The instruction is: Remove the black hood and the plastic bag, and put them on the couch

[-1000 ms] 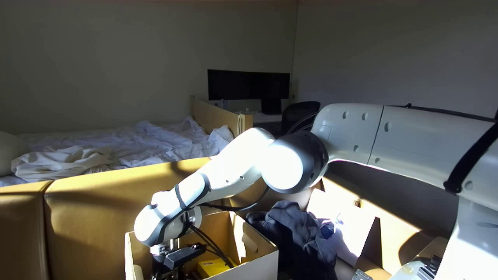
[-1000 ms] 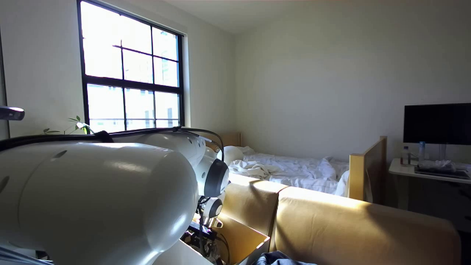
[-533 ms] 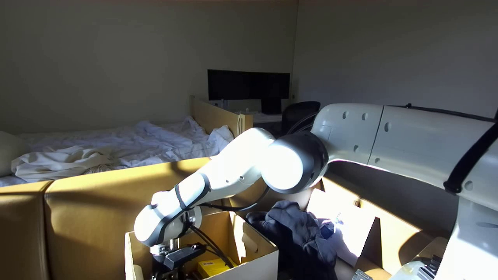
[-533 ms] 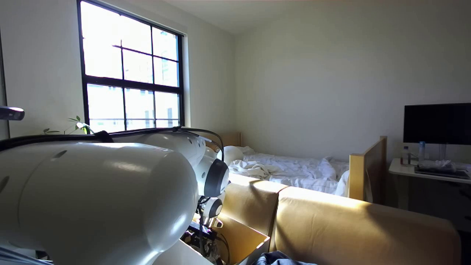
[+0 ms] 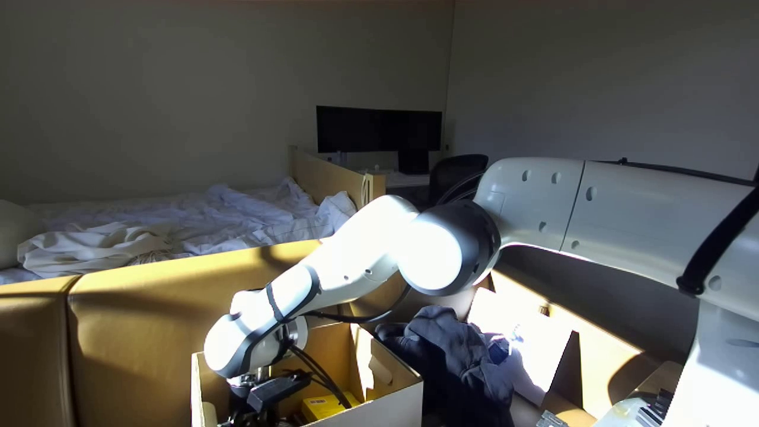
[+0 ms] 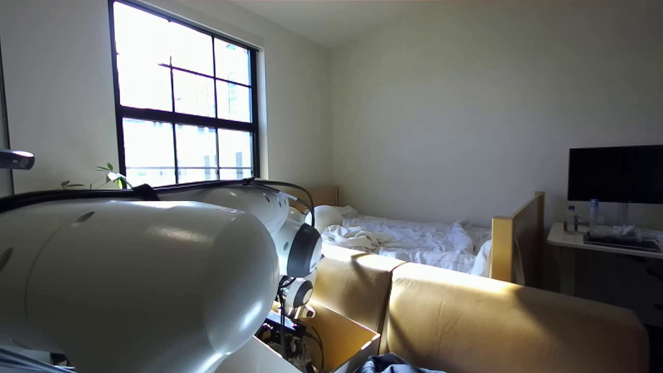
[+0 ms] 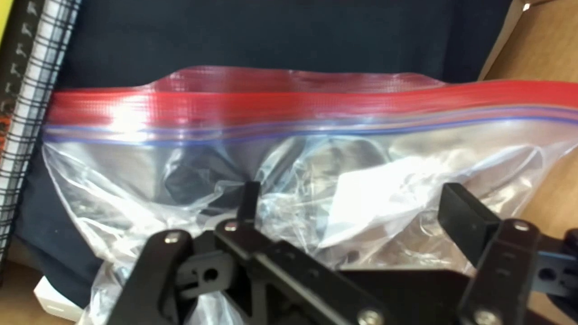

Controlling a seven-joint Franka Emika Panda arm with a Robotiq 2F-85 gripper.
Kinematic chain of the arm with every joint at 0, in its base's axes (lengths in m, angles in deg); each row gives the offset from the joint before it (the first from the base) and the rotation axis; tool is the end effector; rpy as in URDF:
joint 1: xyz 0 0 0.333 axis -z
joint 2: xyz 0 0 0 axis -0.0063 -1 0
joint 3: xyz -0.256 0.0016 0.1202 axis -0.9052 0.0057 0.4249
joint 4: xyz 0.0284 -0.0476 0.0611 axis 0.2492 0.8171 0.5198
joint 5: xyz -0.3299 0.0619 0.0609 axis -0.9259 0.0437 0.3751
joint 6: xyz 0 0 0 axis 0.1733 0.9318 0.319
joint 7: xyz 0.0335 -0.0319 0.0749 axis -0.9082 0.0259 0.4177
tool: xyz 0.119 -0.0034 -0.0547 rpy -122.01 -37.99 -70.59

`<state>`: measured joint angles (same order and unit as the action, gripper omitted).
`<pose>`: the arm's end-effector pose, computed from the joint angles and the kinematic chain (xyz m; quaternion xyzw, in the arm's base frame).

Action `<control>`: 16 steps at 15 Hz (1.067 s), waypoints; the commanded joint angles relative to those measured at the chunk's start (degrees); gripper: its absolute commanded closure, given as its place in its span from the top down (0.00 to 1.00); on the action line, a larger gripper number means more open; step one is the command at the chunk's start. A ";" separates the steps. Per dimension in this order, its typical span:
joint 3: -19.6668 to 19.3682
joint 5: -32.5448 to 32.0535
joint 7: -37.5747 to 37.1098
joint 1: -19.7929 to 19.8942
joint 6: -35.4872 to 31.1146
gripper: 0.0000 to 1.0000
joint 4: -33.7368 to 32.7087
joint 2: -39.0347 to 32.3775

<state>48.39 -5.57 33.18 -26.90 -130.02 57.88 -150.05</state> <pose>0.5092 0.3792 -0.0550 -0.9471 -0.2506 0.1383 0.1449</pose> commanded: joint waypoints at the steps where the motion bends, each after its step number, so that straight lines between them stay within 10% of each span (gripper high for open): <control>1: -0.49 -1.66 -0.16 -0.32 -2.05 0.73 0.79 0.00; 11: -0.27 -2.61 0.25 -0.06 -1.92 0.07 0.88 0.00; 16: -0.22 -2.61 0.31 -0.03 -1.64 0.02 0.87 0.00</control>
<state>47.94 -7.27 33.18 -26.92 -130.15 57.90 -150.05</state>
